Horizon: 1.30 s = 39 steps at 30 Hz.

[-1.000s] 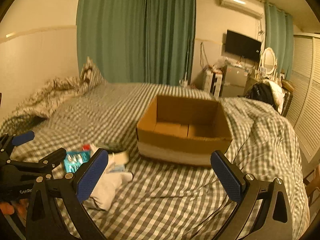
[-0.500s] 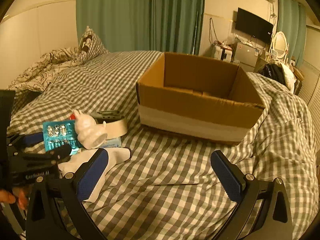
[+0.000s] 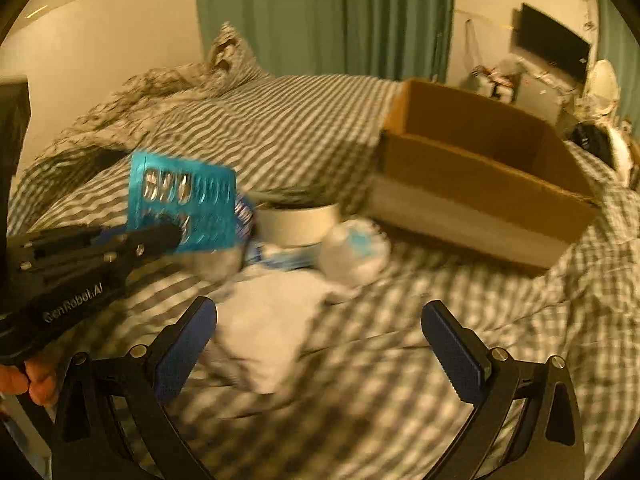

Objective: Organize objects
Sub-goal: 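Grasp the blue blister pack with the left tool while the right tool grasps the white sock, then carry both items over the cardboard box and open both tools to drop them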

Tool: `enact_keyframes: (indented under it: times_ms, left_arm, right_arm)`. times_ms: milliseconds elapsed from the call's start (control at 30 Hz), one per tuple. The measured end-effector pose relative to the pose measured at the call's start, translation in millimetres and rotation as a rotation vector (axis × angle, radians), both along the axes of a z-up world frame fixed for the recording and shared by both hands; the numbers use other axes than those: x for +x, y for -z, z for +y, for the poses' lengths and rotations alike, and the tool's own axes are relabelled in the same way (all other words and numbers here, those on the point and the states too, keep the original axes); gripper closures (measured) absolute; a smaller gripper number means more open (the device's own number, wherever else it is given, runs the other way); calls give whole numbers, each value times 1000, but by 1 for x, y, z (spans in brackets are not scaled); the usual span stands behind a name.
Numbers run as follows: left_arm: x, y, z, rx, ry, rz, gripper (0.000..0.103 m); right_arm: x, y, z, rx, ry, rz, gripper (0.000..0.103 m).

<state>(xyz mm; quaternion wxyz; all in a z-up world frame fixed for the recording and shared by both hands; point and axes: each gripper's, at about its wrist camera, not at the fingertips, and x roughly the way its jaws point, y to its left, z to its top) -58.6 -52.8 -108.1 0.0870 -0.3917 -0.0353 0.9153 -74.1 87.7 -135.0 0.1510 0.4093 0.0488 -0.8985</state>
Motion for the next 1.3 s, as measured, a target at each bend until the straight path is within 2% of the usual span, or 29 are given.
enact_keyframes:
  times_ms: [167,200,233,333,433,600,667,833,933,1100,1300]
  left_arm:
    - [8,-9,-7,-11,-7,24,96]
    - [9,-10,-9,-5,-8,23,96]
    - [9,-10,-12,1,-7,18,96]
    - [13,-12,-15,0,-11,21,96]
    - [15,-18,-16,0,-16,35,96]
    - [15,-38,-9,-15,-12,73,96]
    - [10,-52,-1,-23,-4,96,96]
    - [-16,-84,22,-14,44,148,96]
    - [-39,-102,42,-4,83,165,96]
    - [-80,-112,80,1,138,171,96]
    - [-128,-95,128,-25,187,133,96]
  right_arm:
    - [1,16,-25,10,-51,-53,4]
    - [-1,21,-27,17,-52,-65,13]
    - [-2,25,-28,29,-50,-79,28]
    - [-2,27,-29,16,-63,-89,52]
    - [3,15,-29,40,-77,-50,63]
    - [10,-20,-15,7,-81,27,68]
    - [11,-43,-10,-15,-77,75,68]
    - [2,-103,20,-38,-45,223,69]
    - [-15,-131,43,-47,-26,270,69]
    - [-54,-151,78,-13,25,303,69]
    - [-104,-135,125,-24,90,260,69]
